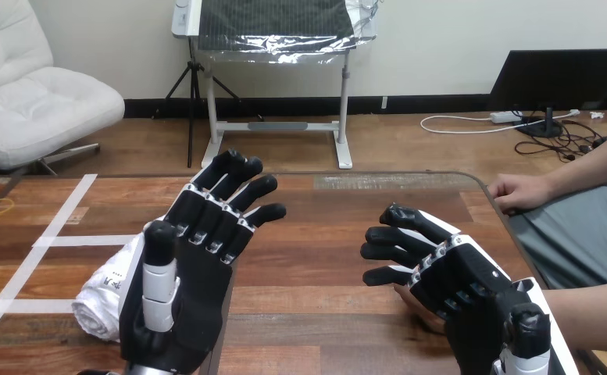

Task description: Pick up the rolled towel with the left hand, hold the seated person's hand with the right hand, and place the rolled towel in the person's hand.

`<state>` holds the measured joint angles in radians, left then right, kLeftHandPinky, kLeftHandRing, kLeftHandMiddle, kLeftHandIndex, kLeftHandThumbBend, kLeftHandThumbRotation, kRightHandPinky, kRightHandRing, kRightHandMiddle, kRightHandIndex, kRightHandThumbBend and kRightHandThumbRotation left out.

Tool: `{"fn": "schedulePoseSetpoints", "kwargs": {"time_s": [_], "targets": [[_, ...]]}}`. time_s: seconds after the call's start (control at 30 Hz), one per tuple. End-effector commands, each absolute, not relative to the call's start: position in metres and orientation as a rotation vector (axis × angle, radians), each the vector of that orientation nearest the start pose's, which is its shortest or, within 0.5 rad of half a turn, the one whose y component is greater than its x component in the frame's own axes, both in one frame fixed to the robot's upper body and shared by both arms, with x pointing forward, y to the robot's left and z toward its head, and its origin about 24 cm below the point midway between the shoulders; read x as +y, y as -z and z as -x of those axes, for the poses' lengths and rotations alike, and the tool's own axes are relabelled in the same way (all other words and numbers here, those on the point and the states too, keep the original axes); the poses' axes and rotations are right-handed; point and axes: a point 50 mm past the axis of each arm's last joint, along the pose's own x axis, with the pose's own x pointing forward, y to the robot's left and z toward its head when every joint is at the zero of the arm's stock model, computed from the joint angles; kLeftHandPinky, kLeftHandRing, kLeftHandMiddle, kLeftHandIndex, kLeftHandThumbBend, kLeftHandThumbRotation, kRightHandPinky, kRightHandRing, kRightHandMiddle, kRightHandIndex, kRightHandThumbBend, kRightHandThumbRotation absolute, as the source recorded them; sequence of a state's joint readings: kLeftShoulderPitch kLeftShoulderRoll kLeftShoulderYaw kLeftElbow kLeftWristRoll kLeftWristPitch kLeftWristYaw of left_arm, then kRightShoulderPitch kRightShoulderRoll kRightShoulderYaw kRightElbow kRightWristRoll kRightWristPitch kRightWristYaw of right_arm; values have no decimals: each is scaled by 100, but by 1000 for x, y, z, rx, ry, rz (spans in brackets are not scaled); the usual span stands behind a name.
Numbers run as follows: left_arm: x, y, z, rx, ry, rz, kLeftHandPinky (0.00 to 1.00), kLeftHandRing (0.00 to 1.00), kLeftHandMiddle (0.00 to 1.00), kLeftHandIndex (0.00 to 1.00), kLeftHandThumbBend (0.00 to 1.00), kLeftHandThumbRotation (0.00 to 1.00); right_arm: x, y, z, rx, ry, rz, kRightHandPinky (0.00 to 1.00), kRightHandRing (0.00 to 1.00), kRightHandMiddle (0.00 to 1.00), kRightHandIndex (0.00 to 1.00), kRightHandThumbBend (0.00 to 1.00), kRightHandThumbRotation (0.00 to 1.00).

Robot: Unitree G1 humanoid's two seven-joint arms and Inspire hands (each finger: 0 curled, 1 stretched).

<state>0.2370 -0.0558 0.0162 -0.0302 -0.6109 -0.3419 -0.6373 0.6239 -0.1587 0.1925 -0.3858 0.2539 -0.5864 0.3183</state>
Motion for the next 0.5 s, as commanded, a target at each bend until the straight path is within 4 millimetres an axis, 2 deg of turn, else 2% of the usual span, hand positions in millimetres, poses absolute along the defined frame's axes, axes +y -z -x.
{"fn": "schedulePoseSetpoints", "kwargs": {"time_s": [0.0,0.27,0.47], "targets": [[149,-53,-201,-432,354,507,72,82,82,80,90,54,-144,-86,-129,-451,-325,-121,65,75,76,79,81,100],[150,-56,-202,-463,292,437,72,85,85,82,98,36,-144,-86,-129,-450,-326,-123,65,75,77,79,82,100],[151,-57,-203,-493,263,414,73,86,88,84,100,28,-144,-85,-130,-449,-325,-121,65,75,77,79,81,100]]}}
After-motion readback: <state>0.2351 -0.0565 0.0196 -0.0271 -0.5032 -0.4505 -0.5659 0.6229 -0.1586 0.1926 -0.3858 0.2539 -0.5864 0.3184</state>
